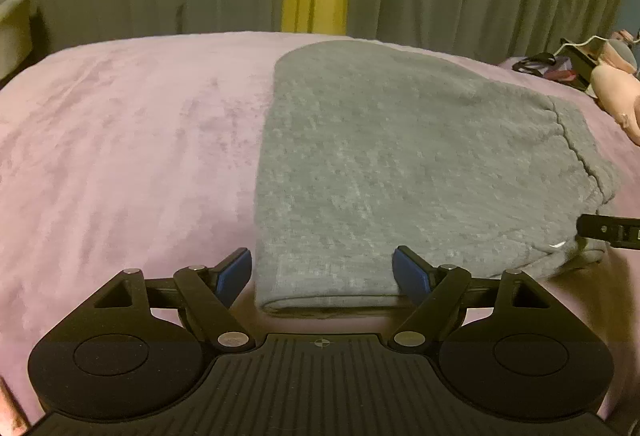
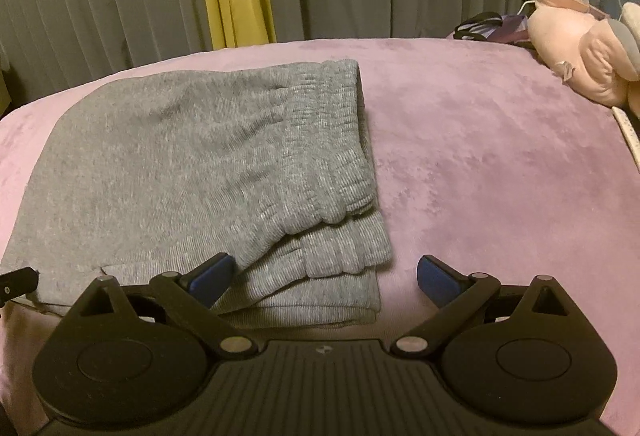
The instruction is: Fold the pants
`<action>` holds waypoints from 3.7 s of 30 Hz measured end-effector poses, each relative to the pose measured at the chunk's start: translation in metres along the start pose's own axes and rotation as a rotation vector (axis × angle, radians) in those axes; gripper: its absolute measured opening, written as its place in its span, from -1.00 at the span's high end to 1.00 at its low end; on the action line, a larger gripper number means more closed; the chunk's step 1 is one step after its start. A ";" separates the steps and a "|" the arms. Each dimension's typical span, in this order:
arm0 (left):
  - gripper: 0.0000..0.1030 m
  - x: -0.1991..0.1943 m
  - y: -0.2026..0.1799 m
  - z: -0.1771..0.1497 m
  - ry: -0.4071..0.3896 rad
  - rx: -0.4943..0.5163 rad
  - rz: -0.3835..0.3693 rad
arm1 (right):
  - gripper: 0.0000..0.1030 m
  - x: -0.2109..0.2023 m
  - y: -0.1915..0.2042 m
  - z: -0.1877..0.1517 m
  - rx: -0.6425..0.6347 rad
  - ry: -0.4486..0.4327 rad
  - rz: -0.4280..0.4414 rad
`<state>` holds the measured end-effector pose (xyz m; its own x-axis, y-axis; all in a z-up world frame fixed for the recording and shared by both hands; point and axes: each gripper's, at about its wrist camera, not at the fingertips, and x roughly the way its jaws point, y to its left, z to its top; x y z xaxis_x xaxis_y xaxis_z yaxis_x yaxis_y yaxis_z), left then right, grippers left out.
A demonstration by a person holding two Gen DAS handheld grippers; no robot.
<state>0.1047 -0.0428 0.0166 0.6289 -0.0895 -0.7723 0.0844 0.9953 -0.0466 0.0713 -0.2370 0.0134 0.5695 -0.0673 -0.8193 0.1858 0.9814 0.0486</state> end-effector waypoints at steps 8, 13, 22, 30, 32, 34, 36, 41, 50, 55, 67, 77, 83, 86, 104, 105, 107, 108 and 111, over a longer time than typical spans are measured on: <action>-0.79 0.010 -0.004 -0.001 0.021 0.016 0.028 | -0.92 0.019 0.005 -0.010 -0.061 0.061 -0.032; -0.87 0.010 0.002 -0.004 0.038 -0.007 0.028 | -0.92 0.012 0.015 -0.011 -0.097 0.050 -0.068; -0.89 -0.014 -0.006 -0.047 0.085 0.103 0.048 | -0.92 -0.011 0.041 -0.057 -0.240 0.159 -0.113; -0.97 -0.057 -0.020 -0.079 0.094 0.119 0.012 | -0.92 -0.063 0.039 -0.077 -0.106 0.114 -0.075; -0.97 -0.067 -0.017 -0.084 0.097 0.082 -0.023 | -0.92 -0.077 0.030 -0.084 -0.045 0.098 -0.046; -0.97 -0.074 -0.012 -0.084 0.103 0.034 -0.054 | -0.92 -0.084 0.017 -0.085 0.034 0.101 0.023; -0.97 -0.082 -0.005 -0.084 0.087 -0.023 -0.052 | -0.92 -0.090 0.001 -0.085 0.150 0.087 0.110; -0.97 -0.108 0.011 -0.086 -0.013 -0.129 -0.032 | -0.92 -0.085 -0.040 -0.083 0.523 0.022 0.363; -0.97 -0.088 0.017 -0.060 -0.097 -0.211 -0.070 | -0.92 -0.019 0.002 -0.018 0.670 0.156 0.616; -0.97 -0.035 0.027 -0.039 -0.053 -0.333 -0.127 | -0.92 0.030 -0.003 -0.005 0.707 0.247 0.565; -0.97 -0.006 0.050 -0.041 -0.074 -0.428 0.056 | -0.92 -0.009 -0.043 -0.016 0.393 0.177 0.218; -0.97 -0.035 0.004 -0.063 0.099 -0.145 0.030 | -0.92 -0.047 0.074 -0.068 -0.164 0.230 0.034; -0.97 -0.063 -0.021 -0.074 0.007 -0.007 0.048 | -0.92 -0.073 0.079 -0.080 -0.162 0.117 0.040; -0.98 -0.071 -0.022 -0.073 -0.048 0.011 0.048 | -0.92 -0.085 0.080 -0.081 -0.151 0.037 0.018; -0.98 -0.054 -0.021 -0.067 -0.102 -0.015 0.028 | -0.92 -0.089 0.082 -0.074 -0.179 -0.079 0.021; -0.98 -0.054 -0.021 -0.067 -0.104 -0.017 0.026 | -0.92 -0.089 0.083 -0.073 -0.179 -0.077 0.023; -0.98 -0.053 -0.020 -0.067 -0.108 -0.020 0.027 | -0.92 -0.088 0.084 -0.073 -0.174 -0.079 0.036; -0.98 -0.052 -0.020 -0.067 -0.109 -0.020 0.029 | -0.92 -0.087 0.084 -0.073 -0.171 -0.081 0.043; -0.98 -0.051 -0.020 -0.067 -0.106 -0.019 0.034 | -0.92 -0.084 0.087 -0.073 -0.163 -0.083 0.050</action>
<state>0.0197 -0.0561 0.0143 0.7095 -0.0583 -0.7023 0.0481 0.9983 -0.0342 -0.0183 -0.1330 0.0447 0.6398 -0.0253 -0.7682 0.0271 0.9996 -0.0103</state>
